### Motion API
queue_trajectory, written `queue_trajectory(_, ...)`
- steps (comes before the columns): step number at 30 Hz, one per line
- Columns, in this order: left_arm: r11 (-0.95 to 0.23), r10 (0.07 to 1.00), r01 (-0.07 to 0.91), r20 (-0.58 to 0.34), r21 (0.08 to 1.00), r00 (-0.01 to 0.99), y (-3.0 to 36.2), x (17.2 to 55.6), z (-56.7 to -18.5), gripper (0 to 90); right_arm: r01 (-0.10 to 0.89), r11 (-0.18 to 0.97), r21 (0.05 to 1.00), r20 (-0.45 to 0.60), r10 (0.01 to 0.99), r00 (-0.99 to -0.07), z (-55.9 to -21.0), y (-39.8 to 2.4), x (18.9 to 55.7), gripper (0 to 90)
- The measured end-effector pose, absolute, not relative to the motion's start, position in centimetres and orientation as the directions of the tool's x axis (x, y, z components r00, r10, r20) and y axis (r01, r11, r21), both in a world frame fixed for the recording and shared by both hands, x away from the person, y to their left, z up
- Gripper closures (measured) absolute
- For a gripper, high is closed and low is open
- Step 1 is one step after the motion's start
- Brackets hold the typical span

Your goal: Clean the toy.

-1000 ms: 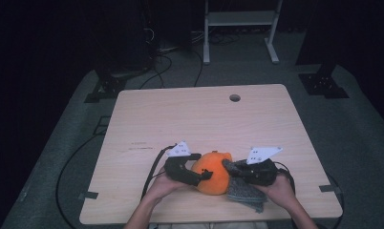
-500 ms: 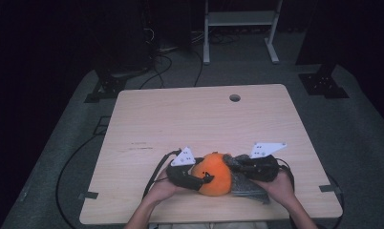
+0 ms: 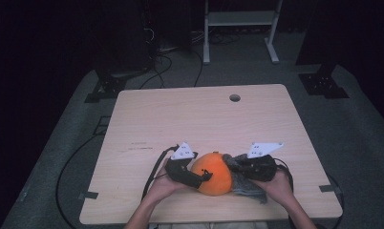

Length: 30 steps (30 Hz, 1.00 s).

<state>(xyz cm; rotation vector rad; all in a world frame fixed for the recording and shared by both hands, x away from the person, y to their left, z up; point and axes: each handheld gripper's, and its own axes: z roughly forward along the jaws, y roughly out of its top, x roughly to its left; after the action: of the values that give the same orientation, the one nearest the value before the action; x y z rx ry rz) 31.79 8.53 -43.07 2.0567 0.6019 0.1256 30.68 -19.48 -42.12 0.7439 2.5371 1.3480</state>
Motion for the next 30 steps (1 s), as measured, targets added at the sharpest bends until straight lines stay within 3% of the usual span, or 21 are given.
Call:
queue_trajectory(2,-0.428,0.449,0.351,-0.141,0.833,0.882,8.1,31.5,-43.6,18.2,0.334,0.473,0.815,0.068,0.494,-0.867,-42.0,-19.3,30.6,77.8)
queue_trajectory(5,-0.468,0.480,0.230,0.026,0.853,0.877,7.8,30.8,-42.8,33.4,0.313,0.464,0.829,0.044,0.503,-0.863,-41.6,-19.2,30.5,77.7)
queue_trajectory(7,-0.494,0.479,0.116,0.159,0.862,0.863,7.2,30.1,-42.4,35.3,0.284,0.458,0.842,0.008,0.517,-0.856,-41.2,-19.2,30.5,77.7)
queue_trajectory(9,-0.536,0.440,0.059,0.219,0.842,0.871,6.6,29.6,-42.4,34.6,0.284,0.432,0.856,0.028,0.510,-0.860,-41.0,-19.3,30.7,77.8)
queue_trajectory(13,-0.495,0.435,0.105,0.141,0.863,0.889,7.4,29.9,-42.7,26.8,0.333,0.456,0.825,0.051,0.526,-0.849,-42.2,-20.0,31.1,77.9)
queue_trajectory(15,-0.432,0.472,0.231,0.000,0.872,0.882,8.1,30.9,-42.8,19.3,0.371,0.475,0.798,0.070,0.538,-0.840,-43.1,-20.6,31.2,77.9)
queue_trajectory(17,-0.415,0.504,0.305,-0.063,0.857,0.862,8.3,31.5,-42.8,18.6,0.388,0.506,0.770,0.081,0.526,-0.847,-43.9,-20.6,30.8,77.9)
queue_trajectory(20,-0.462,0.484,0.239,0.017,0.854,0.875,7.8,31.0,-42.9,28.3,0.350,0.528,0.774,0.034,0.517,-0.855,-43.3,-20.2,30.1,78.1)
queue_trajectory(25,-0.529,0.416,0.106,0.148,0.842,0.897,6.6,29.7,-42.8,32.2,0.230,0.472,0.851,-0.015,0.459,-0.888,-40.2,-18.2,29.4,78.1)
queue_trajectory(27,-0.532,0.413,0.102,0.153,0.841,0.898,6.7,29.7,-42.8,32.2,0.221,0.488,0.844,-0.035,0.462,-0.886,-40.3,-17.9,29.8,78.1)
queue_trajectory(30,-0.509,0.409,0.116,0.121,0.853,0.905,7.2,29.9,-43.0,32.1,0.280,0.483,0.830,0.015,0.481,-0.876,-41.6,-18.9,30.6,78.3)
